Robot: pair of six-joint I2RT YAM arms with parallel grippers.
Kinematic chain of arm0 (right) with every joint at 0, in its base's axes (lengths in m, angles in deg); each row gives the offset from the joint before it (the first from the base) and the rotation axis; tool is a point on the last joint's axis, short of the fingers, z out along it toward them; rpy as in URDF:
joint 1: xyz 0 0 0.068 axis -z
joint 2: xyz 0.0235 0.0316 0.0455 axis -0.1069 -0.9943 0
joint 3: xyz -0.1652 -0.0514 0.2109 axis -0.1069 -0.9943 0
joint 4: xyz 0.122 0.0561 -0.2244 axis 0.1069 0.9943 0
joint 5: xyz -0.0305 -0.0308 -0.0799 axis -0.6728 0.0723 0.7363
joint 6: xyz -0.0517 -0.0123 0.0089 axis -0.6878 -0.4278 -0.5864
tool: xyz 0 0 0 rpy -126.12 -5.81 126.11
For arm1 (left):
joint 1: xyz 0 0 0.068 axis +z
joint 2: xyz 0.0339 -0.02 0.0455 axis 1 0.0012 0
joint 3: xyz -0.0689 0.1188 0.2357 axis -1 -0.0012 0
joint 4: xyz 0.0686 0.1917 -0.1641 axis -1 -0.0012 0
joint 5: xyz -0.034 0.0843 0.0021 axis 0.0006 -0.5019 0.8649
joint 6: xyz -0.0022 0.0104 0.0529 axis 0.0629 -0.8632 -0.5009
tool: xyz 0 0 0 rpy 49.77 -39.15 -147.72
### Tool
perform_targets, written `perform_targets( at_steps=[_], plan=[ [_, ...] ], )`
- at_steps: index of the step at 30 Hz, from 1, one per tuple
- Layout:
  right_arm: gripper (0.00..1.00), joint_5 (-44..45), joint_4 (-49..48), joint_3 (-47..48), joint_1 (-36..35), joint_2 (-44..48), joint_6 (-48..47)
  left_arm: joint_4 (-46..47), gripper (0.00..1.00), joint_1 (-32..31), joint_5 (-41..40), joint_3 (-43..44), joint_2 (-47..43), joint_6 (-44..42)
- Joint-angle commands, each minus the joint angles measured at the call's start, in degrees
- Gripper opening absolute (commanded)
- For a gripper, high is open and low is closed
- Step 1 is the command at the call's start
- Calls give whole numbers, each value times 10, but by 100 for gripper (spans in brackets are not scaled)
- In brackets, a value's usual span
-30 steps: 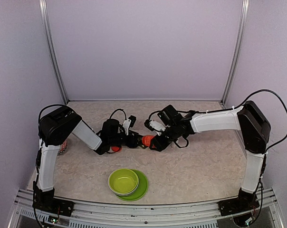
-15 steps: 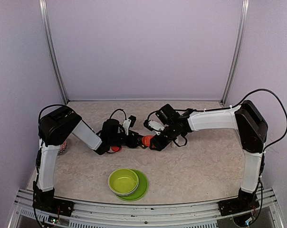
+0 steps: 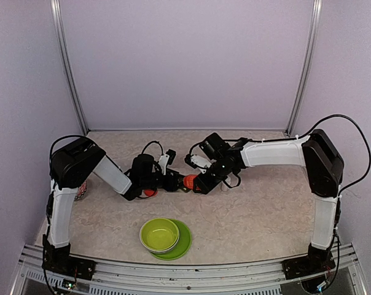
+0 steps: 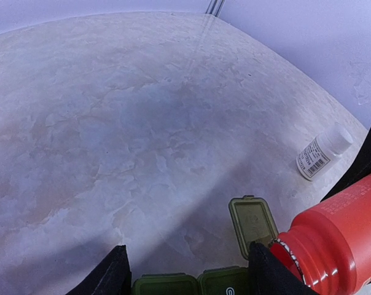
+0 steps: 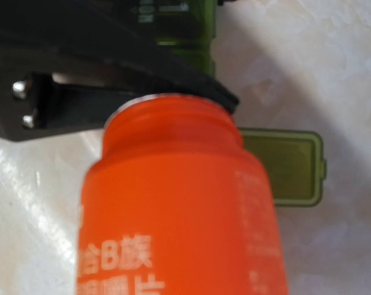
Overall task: Sort the pills into containers
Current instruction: Pour the pill into the compartment of the pill container.
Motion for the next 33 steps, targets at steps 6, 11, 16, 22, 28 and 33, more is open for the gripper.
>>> perform_targets(
  at_steps=[6,11,16,22,28,33],
  plan=[
    [43,6,33,36,-9,-14,-4,10,64,-3,5,-6,13,4],
    [43,6,40,44,-11,-17,-4,10,63,-2,5,-7,13,3],
    [43,9,52,55,-12,-20,-4,10,64,-2,5,-6,14,3],
    [43,13,70,68,-14,-27,-4,10,64,-3,5,-6,13,4],
    [43,13,80,76,-14,-33,-6,10,64,-3,5,-6,14,3],
    [43,13,89,84,-15,-38,-8,11,64,-2,5,-6,13,3]
  ],
)
